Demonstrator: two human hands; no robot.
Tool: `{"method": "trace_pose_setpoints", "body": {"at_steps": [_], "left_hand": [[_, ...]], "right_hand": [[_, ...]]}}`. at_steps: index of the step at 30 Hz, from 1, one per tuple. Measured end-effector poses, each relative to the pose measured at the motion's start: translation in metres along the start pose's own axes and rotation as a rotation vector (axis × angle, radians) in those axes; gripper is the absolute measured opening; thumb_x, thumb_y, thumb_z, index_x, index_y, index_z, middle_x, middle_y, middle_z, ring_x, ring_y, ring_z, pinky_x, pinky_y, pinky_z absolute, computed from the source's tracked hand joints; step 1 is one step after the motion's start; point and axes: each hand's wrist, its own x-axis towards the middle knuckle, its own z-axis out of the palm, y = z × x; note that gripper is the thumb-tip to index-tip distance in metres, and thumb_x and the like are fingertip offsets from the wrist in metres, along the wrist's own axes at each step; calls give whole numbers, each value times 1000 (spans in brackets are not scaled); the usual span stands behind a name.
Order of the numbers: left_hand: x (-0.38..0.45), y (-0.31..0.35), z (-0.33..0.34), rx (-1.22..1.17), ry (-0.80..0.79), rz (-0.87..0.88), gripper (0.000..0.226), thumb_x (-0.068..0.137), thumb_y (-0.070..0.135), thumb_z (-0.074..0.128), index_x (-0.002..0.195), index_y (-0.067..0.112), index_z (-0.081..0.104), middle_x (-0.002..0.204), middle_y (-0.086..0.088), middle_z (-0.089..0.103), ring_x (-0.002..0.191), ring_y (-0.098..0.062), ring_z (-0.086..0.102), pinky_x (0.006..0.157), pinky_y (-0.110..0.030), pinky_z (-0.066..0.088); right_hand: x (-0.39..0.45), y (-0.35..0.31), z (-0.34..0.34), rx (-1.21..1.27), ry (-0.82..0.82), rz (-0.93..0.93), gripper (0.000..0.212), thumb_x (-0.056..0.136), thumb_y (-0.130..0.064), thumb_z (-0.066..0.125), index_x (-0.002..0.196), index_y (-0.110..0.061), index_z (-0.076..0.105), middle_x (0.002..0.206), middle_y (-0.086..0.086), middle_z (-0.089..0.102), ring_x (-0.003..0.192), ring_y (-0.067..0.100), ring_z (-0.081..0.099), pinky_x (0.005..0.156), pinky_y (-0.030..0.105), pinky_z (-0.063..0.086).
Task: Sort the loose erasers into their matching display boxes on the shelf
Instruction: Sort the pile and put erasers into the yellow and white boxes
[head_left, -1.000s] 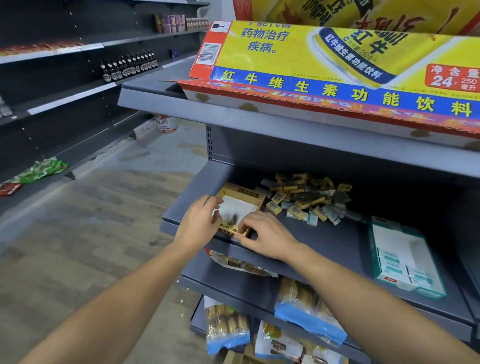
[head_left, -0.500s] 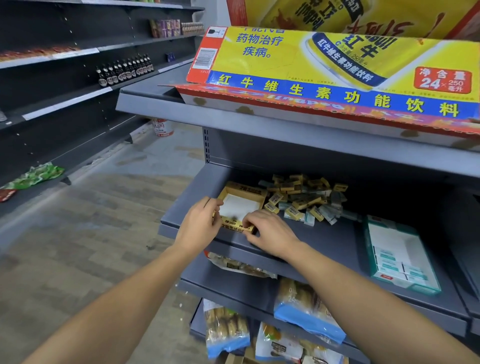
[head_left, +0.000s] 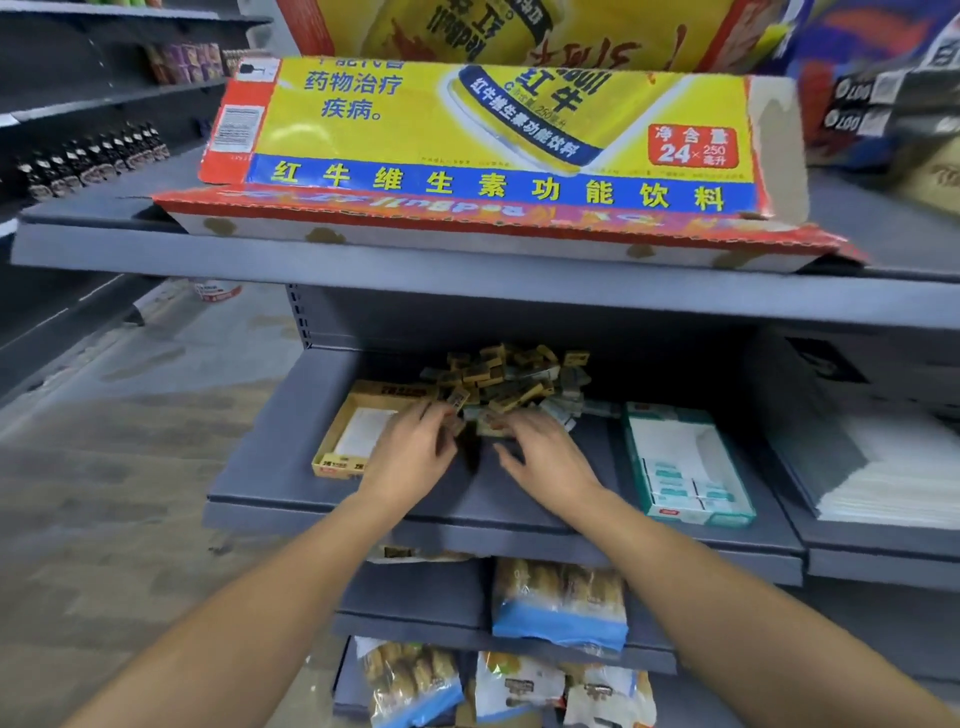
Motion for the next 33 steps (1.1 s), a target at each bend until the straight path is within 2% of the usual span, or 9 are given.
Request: {"method": "trace_pose_setpoints", "body": {"at_steps": [4, 8, 19, 24, 29, 33], "left_hand": [[16, 19, 24, -8, -83, 40, 35, 85, 15, 63, 120, 10, 60, 115, -9, 60, 103, -30, 57, 82, -38, 49], [26, 23, 39, -2, -115, 63, 33, 84, 12, 63, 117, 10, 61, 115, -9, 61, 106, -29, 56, 84, -37, 48], [31, 5, 28, -28, -106, 12, 36, 83, 12, 66, 119, 13, 60, 116, -8, 62, 104, -28, 58, 82, -35, 50], [29, -6, 22, -6, -102, -5, 35, 84, 11, 62, 118, 14, 59, 114, -6, 60, 102, -27, 57, 82, -37, 50], [30, -5, 20, 2, -101, 4, 34, 83, 10, 63, 116, 11, 61, 113, -8, 61, 101, -29, 58, 82, -38, 51], [36, 9, 21, -5, -78, 27, 33, 83, 10, 64, 116, 9, 63, 114, -10, 63, 102, -31, 59, 81, -37, 51]], "right_hand": [[-12, 27, -14, -36, 56, 88, 28, 89, -24, 61, 115, -13, 62, 113, 7, 64, 109, 26, 56, 93, 38, 47], [-13, 41, -13, -46, 58, 114, 28, 86, -23, 64, 112, -14, 63, 112, 6, 65, 108, 27, 56, 93, 40, 47], [16, 15, 14, -46, 62, 55, 27, 85, -33, 67, 107, -17, 67, 106, 6, 67, 103, 30, 58, 82, 39, 48], [25, 9, 22, -59, 50, 88, 19, 87, -28, 66, 102, -15, 69, 100, 7, 69, 100, 32, 56, 78, 40, 48], [23, 11, 8, 21, 18, 82, 30, 89, -14, 63, 119, -12, 61, 115, 11, 63, 110, 30, 54, 91, 40, 47], [18, 23, -17, 101, 24, 84, 30, 91, -23, 61, 121, -18, 57, 116, 7, 62, 103, 27, 60, 78, 43, 53]]}}
